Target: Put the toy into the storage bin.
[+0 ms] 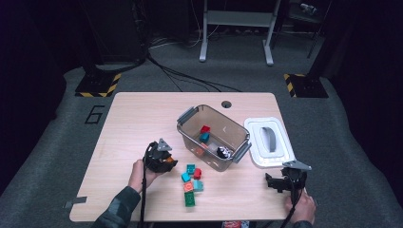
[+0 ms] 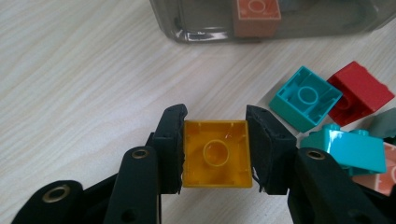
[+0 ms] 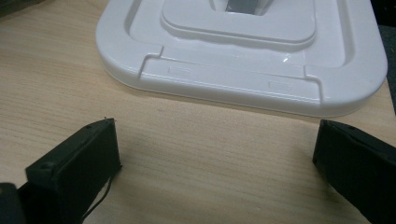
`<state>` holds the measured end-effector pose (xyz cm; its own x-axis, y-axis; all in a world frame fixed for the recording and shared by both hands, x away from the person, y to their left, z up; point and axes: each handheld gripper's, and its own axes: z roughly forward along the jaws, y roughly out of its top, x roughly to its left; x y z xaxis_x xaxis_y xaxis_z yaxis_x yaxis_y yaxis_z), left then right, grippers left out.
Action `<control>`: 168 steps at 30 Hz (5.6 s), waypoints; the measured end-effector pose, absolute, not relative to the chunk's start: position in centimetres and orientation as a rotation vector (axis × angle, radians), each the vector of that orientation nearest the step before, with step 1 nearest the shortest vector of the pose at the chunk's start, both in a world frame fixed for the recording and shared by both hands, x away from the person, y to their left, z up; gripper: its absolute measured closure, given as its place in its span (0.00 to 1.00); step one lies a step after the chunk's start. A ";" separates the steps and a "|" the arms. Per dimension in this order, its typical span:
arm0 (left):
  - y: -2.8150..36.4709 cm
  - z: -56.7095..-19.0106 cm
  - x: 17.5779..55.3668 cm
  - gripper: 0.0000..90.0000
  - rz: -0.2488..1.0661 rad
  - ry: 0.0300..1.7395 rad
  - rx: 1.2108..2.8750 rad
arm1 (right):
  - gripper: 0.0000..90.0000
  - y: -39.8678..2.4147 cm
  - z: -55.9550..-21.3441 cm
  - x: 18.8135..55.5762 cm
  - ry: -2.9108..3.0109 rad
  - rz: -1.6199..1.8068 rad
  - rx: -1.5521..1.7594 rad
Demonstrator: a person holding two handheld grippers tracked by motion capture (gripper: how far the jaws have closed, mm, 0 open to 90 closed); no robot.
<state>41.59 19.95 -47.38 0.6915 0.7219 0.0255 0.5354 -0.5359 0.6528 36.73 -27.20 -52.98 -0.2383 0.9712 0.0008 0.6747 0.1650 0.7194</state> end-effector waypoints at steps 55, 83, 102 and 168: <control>15.8 -35.0 47.1 0.66 0.582 0.864 2.193 | 0.00 -27.2 -53.0 36.7 1.981 0.842 1.554; 13.3 -38.9 48.9 0.65 0.472 0.910 2.273 | 0.00 -27.2 -53.0 36.7 1.981 0.842 1.554; 15.8 -37.7 45.2 0.12 0.491 0.901 2.235 | 0.00 -27.2 -53.0 36.7 1.981 0.842 1.554; 18.5 -48.4 40.2 0.05 0.358 1.009 2.286 | 0.00 -27.2 -53.0 36.7 1.982 0.841 1.555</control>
<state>40.23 18.51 -48.44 0.6736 0.7391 0.0023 0.5748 -0.5258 0.6270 36.74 -27.20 -52.98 -0.2385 0.9711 0.0009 0.6751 0.1651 0.7190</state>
